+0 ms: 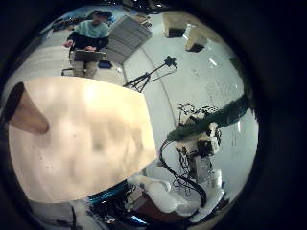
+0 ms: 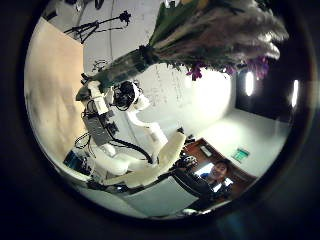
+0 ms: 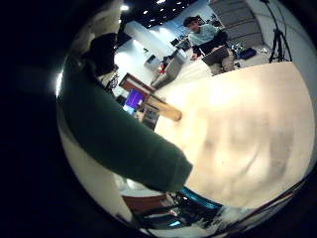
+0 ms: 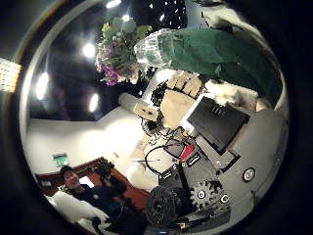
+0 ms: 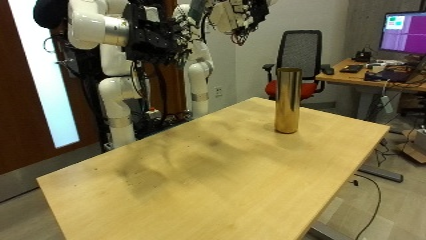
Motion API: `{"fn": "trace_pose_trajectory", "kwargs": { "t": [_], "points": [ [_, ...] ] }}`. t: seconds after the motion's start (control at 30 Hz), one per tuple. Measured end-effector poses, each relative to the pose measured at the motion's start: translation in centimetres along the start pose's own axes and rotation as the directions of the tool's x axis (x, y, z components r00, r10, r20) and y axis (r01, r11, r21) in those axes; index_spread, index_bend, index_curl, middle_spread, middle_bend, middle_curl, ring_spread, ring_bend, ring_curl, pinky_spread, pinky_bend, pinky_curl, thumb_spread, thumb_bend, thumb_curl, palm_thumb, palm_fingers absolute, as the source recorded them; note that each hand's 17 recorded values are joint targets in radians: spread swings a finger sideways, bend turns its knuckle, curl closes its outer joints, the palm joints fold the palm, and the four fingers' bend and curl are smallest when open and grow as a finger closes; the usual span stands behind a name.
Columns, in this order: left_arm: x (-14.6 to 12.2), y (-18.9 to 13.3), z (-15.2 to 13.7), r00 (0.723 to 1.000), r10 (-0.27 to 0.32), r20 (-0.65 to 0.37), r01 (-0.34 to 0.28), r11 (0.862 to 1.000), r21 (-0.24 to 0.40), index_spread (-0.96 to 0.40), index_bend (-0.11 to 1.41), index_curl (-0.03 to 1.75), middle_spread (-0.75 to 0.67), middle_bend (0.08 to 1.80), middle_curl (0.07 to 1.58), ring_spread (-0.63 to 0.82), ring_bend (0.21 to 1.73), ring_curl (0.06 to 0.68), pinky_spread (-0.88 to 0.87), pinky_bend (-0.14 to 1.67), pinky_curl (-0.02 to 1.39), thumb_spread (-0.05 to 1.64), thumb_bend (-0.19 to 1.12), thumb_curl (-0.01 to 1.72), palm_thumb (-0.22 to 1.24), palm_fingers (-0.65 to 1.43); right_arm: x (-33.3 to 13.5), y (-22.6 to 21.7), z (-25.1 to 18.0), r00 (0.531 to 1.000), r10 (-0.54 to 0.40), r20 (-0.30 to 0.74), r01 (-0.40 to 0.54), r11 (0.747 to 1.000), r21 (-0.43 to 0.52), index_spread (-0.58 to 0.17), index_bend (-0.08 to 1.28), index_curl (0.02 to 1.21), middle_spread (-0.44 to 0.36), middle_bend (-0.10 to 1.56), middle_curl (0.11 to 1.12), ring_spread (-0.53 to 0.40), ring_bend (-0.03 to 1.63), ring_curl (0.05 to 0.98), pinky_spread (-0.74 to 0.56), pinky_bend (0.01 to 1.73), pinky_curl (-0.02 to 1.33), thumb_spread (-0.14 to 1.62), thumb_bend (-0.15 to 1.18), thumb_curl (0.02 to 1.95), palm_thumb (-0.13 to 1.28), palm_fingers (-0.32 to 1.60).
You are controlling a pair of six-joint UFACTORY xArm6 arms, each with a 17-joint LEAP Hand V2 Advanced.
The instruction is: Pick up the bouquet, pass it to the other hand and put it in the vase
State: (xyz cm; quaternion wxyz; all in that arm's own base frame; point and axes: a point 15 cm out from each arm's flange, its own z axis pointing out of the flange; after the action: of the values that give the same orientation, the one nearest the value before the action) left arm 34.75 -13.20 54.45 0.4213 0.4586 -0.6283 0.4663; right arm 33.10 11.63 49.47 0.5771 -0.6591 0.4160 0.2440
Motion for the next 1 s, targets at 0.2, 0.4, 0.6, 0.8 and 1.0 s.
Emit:
{"fn": "trace_pose_trajectory", "kwargs": {
  "t": [0.2,0.4,0.6,0.8,1.0],
  "points": [
    [0.5,0.5,0.5,0.996,-0.012,-0.09,0.007,0.998,-0.062,0.31,0.15,0.26,0.35,0.29,0.35,0.43,0.71,0.174,0.32,0.44,0.29,0.77,-0.04,0.33,0.24,0.16,-2.2,1.3,3.4,0.998,-0.024,0.054,0.029,0.996,-0.088,-0.229,1.08,0.91,-0.109,1.31,0.73,-0.167,1.46,0.601,-0.25,1.06,1.05,0.22,-0.02,0.93,1.17,1.15],
    [0.4,0.8,1.9,0.989,-0.046,-0.144,0.026,0.991,-0.132,0.35,0.15,0.26,0.37,0.3,0.34,0.46,0.7,0.165,0.37,0.42,0.28,0.77,-0.04,0.34,0.28,0.14,-2.0,1.7,6.4,0.998,-0.05,0.034,0.054,0.989,-0.135,-0.227,1.09,0.9,-0.109,1.31,0.72,-0.167,1.46,0.602,-0.25,1.05,1.06,0.22,-0.02,0.93,1.17,1.15],
    [0.6,1.9,2.4,0.982,-0.082,-0.171,0.049,0.98,-0.191,0.3,0.18,0.29,0.12,0.52,0.41,0.39,0.66,0.144,0.33,0.32,0.25,0.78,-0.03,0.34,0.34,0.32,-0.9,2.0,8.7,0.996,-0.083,-0.037,0.075,0.983,-0.17,-0.227,1.09,0.9,-0.109,1.31,0.72,-0.167,1.46,0.603,-0.25,1.04,1.07,0.22,-0.02,0.93,1.17,1.15],
    [1.2,1.6,2.4,0.961,-0.144,-0.234,0.1,0.976,-0.192,0.11,0.11,0.29,-0.23,0.84,0.57,-0.12,0.84,0.187,-0.08,0.49,0.28,0.83,-0.01,0.35,0.49,0.7,0.3,2.3,8.6,0.998,-0.052,-0.046,0.043,0.985,-0.167,-0.227,1.1,0.9,-0.109,1.31,0.72,-0.167,1.46,0.603,-0.26,1.04,1.08,0.21,-0.02,0.93,1.17,1.15],
    [1.8,2.0,2.2,0.952,-0.171,-0.253,0.12,0.971,-0.206,-0.12,0.15,0.2,-0.44,0.93,0.71,-0.49,1.19,0.364,-0.63,1.02,0.46,0.85,0.02,0.42,0.82,1.04,1.3,2.4,8.2,0.998,-0.023,-0.055,0.015,0.988,-0.155,-0.227,1.1,0.9,-0.11,1.32,0.73,-0.168,1.46,0.604,-0.26,1.04,1.08,0.2,-0.02,0.93,1.16,1.15]
  ]
}}
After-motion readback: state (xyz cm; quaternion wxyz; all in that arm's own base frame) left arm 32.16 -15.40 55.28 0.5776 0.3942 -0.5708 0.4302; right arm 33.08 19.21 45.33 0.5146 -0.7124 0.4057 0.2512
